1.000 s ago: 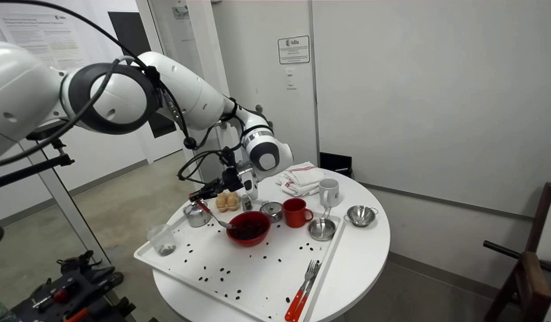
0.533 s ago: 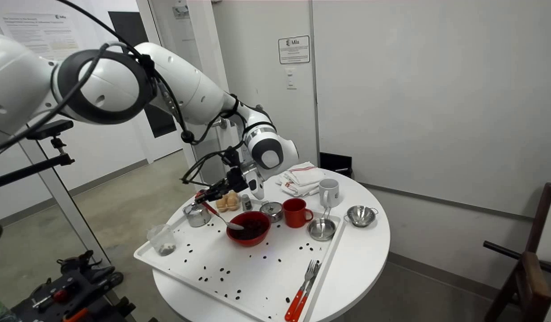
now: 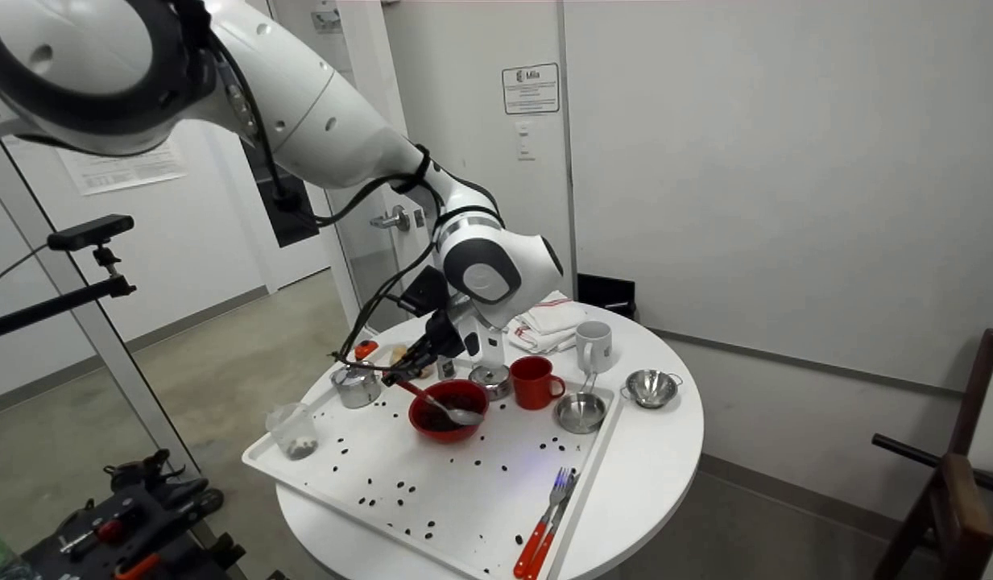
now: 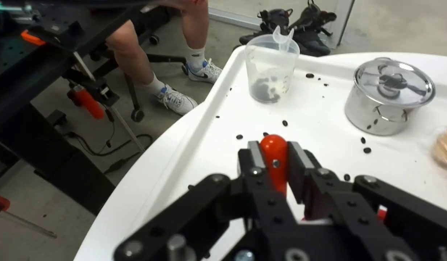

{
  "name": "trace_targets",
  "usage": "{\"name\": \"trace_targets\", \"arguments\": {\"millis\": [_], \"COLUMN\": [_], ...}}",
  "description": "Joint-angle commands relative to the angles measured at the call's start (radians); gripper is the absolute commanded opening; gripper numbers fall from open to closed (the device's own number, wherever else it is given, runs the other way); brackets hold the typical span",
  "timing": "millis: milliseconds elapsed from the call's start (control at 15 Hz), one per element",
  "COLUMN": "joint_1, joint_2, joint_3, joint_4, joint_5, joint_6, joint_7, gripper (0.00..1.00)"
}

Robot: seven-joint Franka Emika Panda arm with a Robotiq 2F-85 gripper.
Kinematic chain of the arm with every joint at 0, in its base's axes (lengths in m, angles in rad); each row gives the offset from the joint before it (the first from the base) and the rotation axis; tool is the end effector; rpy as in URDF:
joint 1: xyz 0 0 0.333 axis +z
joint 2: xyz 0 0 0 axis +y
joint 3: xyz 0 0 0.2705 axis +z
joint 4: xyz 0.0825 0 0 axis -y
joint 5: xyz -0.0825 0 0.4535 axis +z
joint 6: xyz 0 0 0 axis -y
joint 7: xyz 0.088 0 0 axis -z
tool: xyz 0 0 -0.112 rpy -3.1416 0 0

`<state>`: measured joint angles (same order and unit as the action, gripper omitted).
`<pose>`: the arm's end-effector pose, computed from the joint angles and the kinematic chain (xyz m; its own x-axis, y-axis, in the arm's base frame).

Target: Use the spoon to stir the contents of the red bowl

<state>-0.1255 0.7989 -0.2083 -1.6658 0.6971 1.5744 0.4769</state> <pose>0.5774 -0.1317 0.0372 0.1971 -0.5525 -0.8099 -0.8871 -0.4522 0.0926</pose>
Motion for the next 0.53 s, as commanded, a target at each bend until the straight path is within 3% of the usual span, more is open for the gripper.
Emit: {"name": "trace_targets", "arguments": {"millis": [0, 467], "joint_1": [0.015, 0.018], "joint_2": [-0.144, -0.093], "joint_3": [-0.009, 0.033], "joint_4": [-0.242, -0.314], "joint_5": [0.056, 0.147], "joint_6": [0.243, 0.463], "joint_7": [-0.021, 0.059], "gripper": [0.08, 0.08]}}
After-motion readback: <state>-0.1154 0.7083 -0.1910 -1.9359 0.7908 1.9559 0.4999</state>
